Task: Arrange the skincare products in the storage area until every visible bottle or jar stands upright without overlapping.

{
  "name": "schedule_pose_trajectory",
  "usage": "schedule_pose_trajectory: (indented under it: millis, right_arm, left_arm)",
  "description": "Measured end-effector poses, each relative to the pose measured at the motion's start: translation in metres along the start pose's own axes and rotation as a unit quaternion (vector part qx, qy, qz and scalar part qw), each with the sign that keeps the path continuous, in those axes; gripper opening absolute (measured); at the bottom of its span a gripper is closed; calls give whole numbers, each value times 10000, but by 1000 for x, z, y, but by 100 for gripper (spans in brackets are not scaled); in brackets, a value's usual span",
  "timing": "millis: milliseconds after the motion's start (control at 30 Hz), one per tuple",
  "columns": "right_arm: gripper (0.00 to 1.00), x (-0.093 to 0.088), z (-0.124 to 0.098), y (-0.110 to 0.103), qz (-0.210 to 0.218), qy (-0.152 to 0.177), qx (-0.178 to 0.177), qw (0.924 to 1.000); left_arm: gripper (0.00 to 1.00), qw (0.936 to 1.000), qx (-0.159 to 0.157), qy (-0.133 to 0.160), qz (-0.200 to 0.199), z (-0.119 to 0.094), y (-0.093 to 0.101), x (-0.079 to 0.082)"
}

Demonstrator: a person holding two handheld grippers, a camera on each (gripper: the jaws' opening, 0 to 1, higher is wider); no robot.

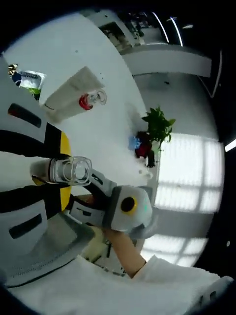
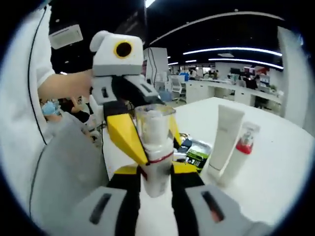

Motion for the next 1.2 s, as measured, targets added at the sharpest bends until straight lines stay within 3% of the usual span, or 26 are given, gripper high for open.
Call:
schedule_pose_trajectory:
  millis: [567,1000,1200]
  right_arm:
    - [23,-59,29,28,61,-583,-434,9973]
    - [23,-80,38,41,127,-725,-553,9957]
    - [23,-78,40,48,219,-608,-575,9963]
  left_arm:
    - [18,9986,-90,-498,-149,36,-34,-47]
    - [17,9972,-124,-722,-130,50,-48,-62]
    - [18,9978,-90,-629,-184,52,-59,-61]
Point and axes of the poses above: the point that each gripper's makers call its tool centre point, and the gripper's own axes: z roughly forward along the fingers, y roughly to its right, x roughly out of its top, the point moved 2 cm from there along -z, roughly backward along the fingers, and after that the axes turned 7 degrees about -x, right-handed, at the moved point
